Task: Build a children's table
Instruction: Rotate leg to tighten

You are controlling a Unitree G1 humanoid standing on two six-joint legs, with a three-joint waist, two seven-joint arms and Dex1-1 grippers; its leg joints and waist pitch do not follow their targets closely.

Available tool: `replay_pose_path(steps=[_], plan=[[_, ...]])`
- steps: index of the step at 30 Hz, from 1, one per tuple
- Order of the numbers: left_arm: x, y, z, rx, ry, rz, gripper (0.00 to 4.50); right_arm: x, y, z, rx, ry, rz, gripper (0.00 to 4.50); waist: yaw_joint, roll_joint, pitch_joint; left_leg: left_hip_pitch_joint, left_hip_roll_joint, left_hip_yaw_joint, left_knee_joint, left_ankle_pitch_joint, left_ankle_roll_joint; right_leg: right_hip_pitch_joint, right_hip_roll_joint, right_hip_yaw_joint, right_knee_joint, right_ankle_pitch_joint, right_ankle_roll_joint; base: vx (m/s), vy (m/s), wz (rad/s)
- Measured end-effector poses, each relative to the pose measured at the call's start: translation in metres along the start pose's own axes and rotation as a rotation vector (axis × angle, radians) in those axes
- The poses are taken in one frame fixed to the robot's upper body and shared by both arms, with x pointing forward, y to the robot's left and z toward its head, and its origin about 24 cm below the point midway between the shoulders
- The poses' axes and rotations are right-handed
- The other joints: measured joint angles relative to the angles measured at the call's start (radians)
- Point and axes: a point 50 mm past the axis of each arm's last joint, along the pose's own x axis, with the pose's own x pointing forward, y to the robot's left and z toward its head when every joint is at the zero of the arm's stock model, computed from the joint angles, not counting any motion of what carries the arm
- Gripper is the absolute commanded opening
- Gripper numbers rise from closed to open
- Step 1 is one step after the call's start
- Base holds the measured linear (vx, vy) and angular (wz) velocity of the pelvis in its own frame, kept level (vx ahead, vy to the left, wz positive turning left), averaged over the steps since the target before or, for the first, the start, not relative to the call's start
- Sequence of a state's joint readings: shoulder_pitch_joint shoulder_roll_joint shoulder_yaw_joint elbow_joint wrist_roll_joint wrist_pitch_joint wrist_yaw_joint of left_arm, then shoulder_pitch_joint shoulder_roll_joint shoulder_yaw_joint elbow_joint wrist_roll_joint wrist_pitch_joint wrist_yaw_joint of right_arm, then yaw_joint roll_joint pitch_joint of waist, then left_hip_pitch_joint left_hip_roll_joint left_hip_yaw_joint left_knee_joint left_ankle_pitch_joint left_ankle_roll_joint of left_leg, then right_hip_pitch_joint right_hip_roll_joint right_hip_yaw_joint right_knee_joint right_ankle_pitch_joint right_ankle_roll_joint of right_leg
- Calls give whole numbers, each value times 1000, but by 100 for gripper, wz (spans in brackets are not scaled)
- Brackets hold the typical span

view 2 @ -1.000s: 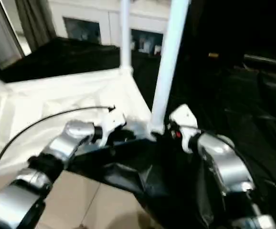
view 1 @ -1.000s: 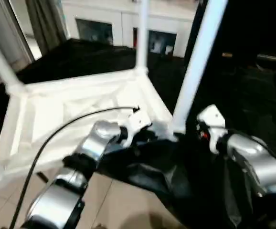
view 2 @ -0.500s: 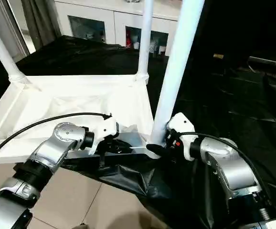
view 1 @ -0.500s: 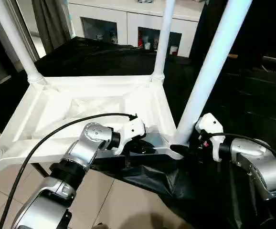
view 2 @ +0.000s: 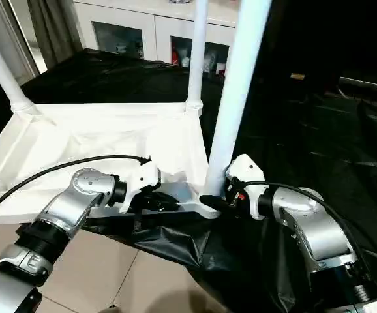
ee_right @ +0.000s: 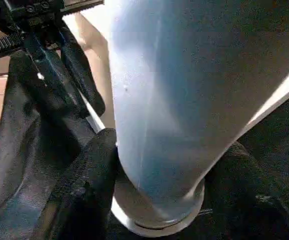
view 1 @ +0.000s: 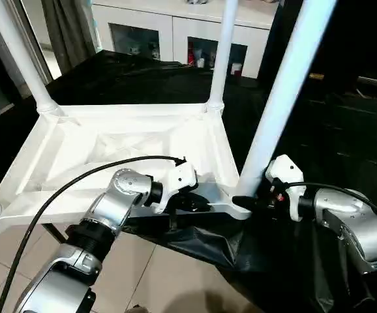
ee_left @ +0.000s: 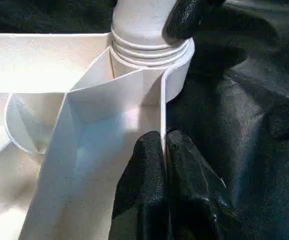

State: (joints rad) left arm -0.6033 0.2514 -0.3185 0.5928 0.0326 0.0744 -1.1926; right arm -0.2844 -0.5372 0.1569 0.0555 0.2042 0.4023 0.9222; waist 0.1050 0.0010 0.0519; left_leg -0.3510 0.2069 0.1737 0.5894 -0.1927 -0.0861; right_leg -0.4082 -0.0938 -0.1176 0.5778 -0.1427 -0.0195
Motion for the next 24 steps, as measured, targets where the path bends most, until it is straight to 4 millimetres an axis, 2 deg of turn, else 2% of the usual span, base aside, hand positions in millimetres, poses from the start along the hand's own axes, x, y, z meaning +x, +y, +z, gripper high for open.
replay_pose_path(steps=[5, 9, 12, 13, 15, 16, 19, 24], plan=[[0, 0, -1, -6, 3, 1, 0, 0, 1, -1, 16, -12, -5, 207, -1, 0, 0, 0, 0, 0, 0, 0, 0, 0, 0, 0, 0, 0, 0, 0, 0, 0], [3, 2, -1, -18, 3, 54, 0, 6, 0, -5, 71, -43, -79, 204, -7, 0, 0, 0, 0, 0, 1, 0, 0, 1, 0, 0, 0, 0, 0, 0, 0, 0], [15, 14, 4, -56, 11, 155, 0, 23, -8, -6, 166, -84, -241, 204, -17, 0, 0, 1, 0, 0, 2, 0, 0, 3, 0, 0, 0, 0, 0, 0, 0, 0], [24, 21, 10, -81, 17, 228, 0, 32, -16, -3, 210, -98, -364, 204, -22, 0, 0, 1, 0, 0, 3, 0, 0, 2, 0, 0, 0, 0, 0, 0, 0, 0], [34, 22, 13, -100, 16, 277, 0, 36, -21, -2, 229, -93, -452, 204, -24, -1, 0, 1, -1, 0, 4, 0, 0, 2, 0, 0, -2, 0, 0, 0, 0, 0], [40, 23, 16, -117, 14, 304, 0, 41, -23, -2, 273, -102, -504, 203, -26, -1, -1, 1, -1, 0, 4, 0, 0, 6, 0, 0, -1, 0, 0, 0, 0, 0], [52, 30, 24, -149, 28, 407, 0, 60, -30, 9, 378, -126, -673, 202, -32, -1, -1, 1, 0, -2, 3, 0, 0, 3, 0, -1, -1, 0, 0, 0, 0, 0], [58, 32, 29, -164, 24, 452, 0, 72, -33, 16, 404, -123, -768, 202, -34, -1, -1, 0, 0, -2, 1, 0, 0, 4, 1, -1, -2, -1, 0, 0, 0, 0]])
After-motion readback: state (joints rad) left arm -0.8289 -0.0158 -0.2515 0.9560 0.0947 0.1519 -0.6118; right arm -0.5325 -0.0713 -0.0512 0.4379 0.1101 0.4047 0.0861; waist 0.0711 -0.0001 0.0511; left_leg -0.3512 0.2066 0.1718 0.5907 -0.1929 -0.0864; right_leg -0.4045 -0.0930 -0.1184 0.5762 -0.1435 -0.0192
